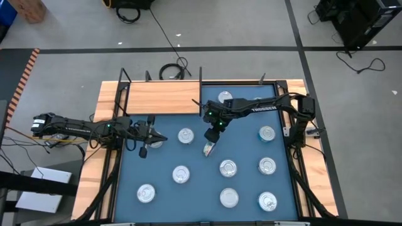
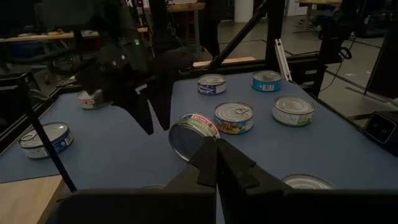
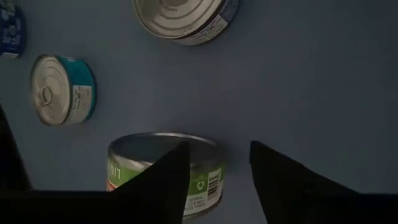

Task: Stack canned seafood by type on shelf
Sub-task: Put the green tuna can on the shelf

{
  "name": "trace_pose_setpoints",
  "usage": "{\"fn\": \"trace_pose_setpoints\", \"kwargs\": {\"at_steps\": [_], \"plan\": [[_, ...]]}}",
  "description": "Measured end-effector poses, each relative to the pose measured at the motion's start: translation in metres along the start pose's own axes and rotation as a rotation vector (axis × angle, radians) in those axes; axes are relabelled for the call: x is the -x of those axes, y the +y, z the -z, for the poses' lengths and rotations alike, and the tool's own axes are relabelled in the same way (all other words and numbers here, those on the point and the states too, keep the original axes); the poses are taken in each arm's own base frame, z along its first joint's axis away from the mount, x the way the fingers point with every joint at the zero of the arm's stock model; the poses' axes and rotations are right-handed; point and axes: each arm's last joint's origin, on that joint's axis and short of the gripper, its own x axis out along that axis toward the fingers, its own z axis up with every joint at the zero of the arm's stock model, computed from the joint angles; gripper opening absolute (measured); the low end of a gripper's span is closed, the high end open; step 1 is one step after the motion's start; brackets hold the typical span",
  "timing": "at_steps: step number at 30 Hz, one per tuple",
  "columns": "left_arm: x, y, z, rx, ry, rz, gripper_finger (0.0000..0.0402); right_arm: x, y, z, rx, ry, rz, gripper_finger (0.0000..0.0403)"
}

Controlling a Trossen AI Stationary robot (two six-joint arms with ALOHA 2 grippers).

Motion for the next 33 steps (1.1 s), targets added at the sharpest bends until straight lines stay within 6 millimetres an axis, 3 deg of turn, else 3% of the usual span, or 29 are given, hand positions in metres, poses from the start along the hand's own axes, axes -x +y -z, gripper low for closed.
{"fn": "trace_pose_setpoints", "kwargs": {"at_steps": [4, 9, 13, 17, 25, 33], "plan": [[0.000, 0.000, -0.001, -0.002, -0.010, 0.000, 0.0004, 0.020, 0.015, -0.002, 0.124, -0.026, 0.085, 0.0203], [0.000, 0.000, -0.002, -0.004, -0.015, -0.001, 0.0004, 0.044, 0.058, 0.005, 0.477, -0.088, 0.175, 0.0228], [0.000, 0.000, -0.001, -0.025, -0.015, -0.001, 0.0004, 0.039, 0.087, 0.023, 0.737, -0.053, 0.271, 0.0246], [0.000, 0.000, -0.001, -0.029, -0.013, -0.001, 0.0004, 0.026, 0.103, 0.041, 0.893, -0.004, 0.321, 0.0260], [-0.003, 0.000, 0.002, -0.051, 0.016, 0.001, 0.0004, 0.003, 0.113, 0.053, 1.146, 0.074, 0.409, 0.0270], [-0.006, 0.000, 0.005, -0.050, 0.040, 0.003, 0.0004, -0.012, 0.102, 0.044, 1.195, 0.120, 0.427, 0.0273]]}}
